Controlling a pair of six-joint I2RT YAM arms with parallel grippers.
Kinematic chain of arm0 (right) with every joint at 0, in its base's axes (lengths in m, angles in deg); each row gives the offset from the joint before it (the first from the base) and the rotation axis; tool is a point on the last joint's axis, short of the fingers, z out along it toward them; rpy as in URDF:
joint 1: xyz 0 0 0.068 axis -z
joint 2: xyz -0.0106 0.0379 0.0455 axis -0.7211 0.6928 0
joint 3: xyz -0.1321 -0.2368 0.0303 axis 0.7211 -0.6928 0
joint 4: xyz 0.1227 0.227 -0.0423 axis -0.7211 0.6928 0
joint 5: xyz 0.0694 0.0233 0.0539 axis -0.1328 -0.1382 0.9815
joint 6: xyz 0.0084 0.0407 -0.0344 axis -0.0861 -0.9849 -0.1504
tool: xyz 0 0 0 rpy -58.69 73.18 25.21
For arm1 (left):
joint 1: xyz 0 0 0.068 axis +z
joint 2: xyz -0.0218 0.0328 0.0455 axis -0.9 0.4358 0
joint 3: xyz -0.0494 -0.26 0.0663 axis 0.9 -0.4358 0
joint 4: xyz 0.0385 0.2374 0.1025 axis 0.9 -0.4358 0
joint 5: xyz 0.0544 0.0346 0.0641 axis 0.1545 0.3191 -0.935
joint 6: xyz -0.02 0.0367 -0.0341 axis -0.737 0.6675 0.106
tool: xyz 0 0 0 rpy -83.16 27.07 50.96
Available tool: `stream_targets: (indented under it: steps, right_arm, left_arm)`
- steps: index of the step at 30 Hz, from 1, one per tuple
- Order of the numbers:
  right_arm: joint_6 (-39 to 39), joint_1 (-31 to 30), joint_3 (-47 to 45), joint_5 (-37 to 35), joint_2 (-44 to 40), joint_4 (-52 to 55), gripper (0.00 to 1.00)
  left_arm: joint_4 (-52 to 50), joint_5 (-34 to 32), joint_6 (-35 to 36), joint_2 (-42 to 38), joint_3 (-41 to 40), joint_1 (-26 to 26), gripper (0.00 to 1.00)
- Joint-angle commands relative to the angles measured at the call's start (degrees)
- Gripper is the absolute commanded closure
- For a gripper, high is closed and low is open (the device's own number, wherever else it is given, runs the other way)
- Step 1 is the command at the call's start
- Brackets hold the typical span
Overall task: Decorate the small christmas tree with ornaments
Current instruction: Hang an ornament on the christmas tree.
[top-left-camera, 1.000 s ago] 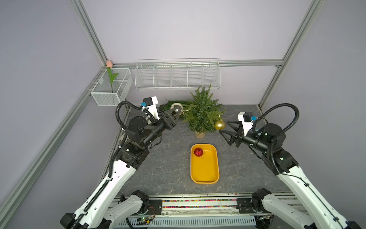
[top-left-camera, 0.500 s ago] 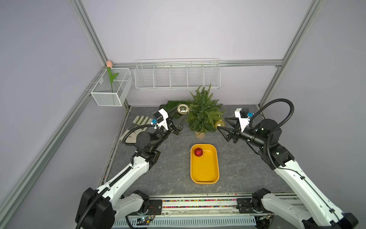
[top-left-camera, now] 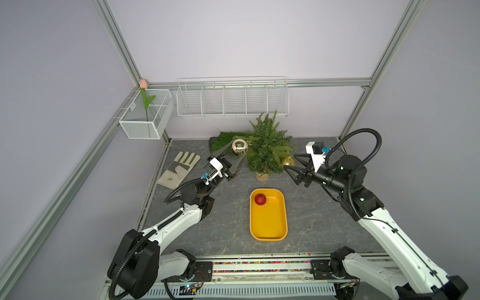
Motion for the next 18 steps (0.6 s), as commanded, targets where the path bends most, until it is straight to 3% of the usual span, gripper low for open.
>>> stream_targets:
  steps: [1, 18]
  right_arm:
    - [0.71, -0.36, 1.59, -0.34, 0.76, -1.12, 0.22]
    - [0.58, -0.38, 1.34, -0.74, 1.68, -1.49, 0.22]
  left_arm:
    - [2.97, -0.36, 2.91, 1.77, -0.59, 0.35, 0.80]
    - [2.97, -2.07, 3.94, 6.01, 0.26, 1.89, 0.83]
